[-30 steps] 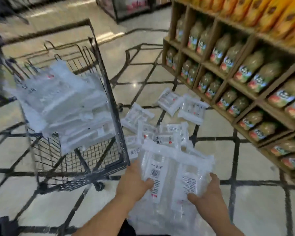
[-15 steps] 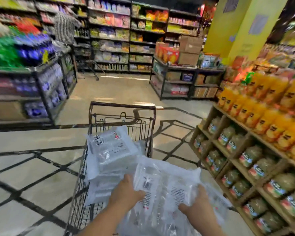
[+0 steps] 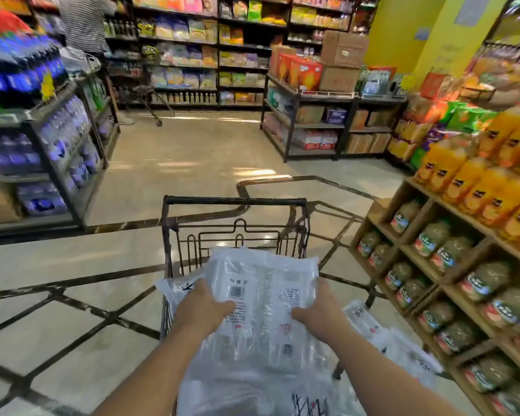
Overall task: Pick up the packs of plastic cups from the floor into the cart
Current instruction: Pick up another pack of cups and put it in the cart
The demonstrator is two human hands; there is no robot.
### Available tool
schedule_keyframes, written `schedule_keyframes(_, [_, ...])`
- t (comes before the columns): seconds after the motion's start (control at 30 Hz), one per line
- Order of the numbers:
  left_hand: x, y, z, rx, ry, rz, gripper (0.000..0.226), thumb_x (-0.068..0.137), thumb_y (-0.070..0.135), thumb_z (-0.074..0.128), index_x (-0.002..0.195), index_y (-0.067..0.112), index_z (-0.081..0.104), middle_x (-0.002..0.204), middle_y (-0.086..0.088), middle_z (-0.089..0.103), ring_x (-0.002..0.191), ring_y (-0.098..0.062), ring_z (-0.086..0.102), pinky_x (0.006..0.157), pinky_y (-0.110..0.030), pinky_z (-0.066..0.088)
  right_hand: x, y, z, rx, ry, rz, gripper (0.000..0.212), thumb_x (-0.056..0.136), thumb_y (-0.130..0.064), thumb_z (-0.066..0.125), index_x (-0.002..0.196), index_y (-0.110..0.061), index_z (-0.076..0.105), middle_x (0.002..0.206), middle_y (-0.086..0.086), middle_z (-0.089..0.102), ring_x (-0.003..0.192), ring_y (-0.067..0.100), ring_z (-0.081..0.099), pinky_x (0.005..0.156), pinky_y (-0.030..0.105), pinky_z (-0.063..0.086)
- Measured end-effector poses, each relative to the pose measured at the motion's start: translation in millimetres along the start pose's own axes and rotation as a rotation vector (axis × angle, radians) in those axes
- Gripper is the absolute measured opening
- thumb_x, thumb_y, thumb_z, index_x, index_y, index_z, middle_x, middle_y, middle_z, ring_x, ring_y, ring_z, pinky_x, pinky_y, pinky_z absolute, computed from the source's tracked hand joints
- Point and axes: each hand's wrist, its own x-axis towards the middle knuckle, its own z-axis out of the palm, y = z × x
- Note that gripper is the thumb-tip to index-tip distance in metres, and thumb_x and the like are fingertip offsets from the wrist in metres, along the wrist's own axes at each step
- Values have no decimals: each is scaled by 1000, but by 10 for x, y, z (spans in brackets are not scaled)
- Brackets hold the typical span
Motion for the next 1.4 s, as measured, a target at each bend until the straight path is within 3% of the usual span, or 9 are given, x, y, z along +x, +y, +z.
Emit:
schedule_keyframes(0.1, [430, 62, -84, 4, 21, -22, 58, 77, 47, 73, 117, 20, 42, 93, 5, 58, 72, -12, 56, 57, -28, 41, 438, -265, 64, -73, -13, -15, 96, 83, -27, 77, 157, -24, 16, 145, 8, 44, 101, 20, 51, 69, 27, 44])
schedule_keyframes(0.23, [809, 32, -23, -75, -31, -88, 50, 80, 41, 74, 110, 20, 40, 89, 6, 58, 71, -7, 57, 56, -27, 43, 945, -429, 193, -212, -44, 26, 96, 83, -32, 77, 158, -24, 17, 154, 13, 26, 125, 32, 49, 85, 33, 47])
schedule_keyframes(0.33, [954, -111, 168, -86, -96, -131, 59, 78, 45, 76, 124, 20, 48, 101, 5, 67, 78, -10, 64, 70, -30, 54, 1161, -371, 334, -320, -77, 44, 81, 85, -28, 75, 153, -19, 31, 147, 13, 35, 117, 29, 55, 90, 37, 55])
schedule_keyframes(0.47, [1078, -104, 315, -26, -90, -129, 70, 77, 54, 74, 128, 18, 45, 110, -1, 67, 86, -19, 63, 72, -32, 53, 1352, -194, 417, -342, -89, 72, 64, 89, -18, 68, 147, -14, 41, 139, 14, 50, 106, 26, 60, 80, 30, 52])
schedule_keyframes(0.63, [1185, -29, 487, 64, -77, -119, 88, 73, 67, 70, 136, 16, 37, 108, -5, 67, 88, -27, 67, 76, -38, 56, 1511, 38, 389, -358, -95, 110, 66, 93, -20, 67, 151, -16, 36, 144, 12, 51, 120, 28, 57, 80, 24, 43])
schedule_keyframes(1.0, [1333, -6, 580, 210, -50, -83, 70, 81, 60, 68, 126, 12, 44, 107, -13, 67, 89, -34, 65, 75, -40, 54, 1148, 212, 401, -376, 15, 0, 52, 96, -26, 60, 143, -18, 41, 130, 12, 54, 114, 30, 57, 94, 40, 50])
schedule_keyframes(1.1, [1322, -5, 450, 326, 9, 23, 74, 82, 55, 69, 137, 16, 38, 131, -15, 52, 106, -37, 59, 81, -43, 50, 782, 274, 321, -472, -19, -63, 61, 91, -22, 65, 145, -20, 37, 135, 10, 47, 118, 32, 53, 90, 42, 49])
schedule_keyframes(1.23, [1323, 48, 339, 591, 170, 421, 92, 80, 42, 75, 154, 18, 25, 157, -13, 28, 140, -35, 33, 107, -52, 39, 304, 614, 86, -434, 76, -4, 67, 85, -22, 68, 141, -17, 32, 138, 10, 41, 121, 34, 49, 88, 44, 51])
schedule_keyframes(1.4, [899, 323, 671, 722, 107, 579, 96, 74, 39, 81, 152, 15, 32, 156, -15, 31, 139, -37, 33, 103, -53, 42, -304, 1244, -439, -554, 163, 182, 76, 88, -32, 69, 147, -18, 23, 144, 10, 34, 123, 35, 47, 85, 46, 50])
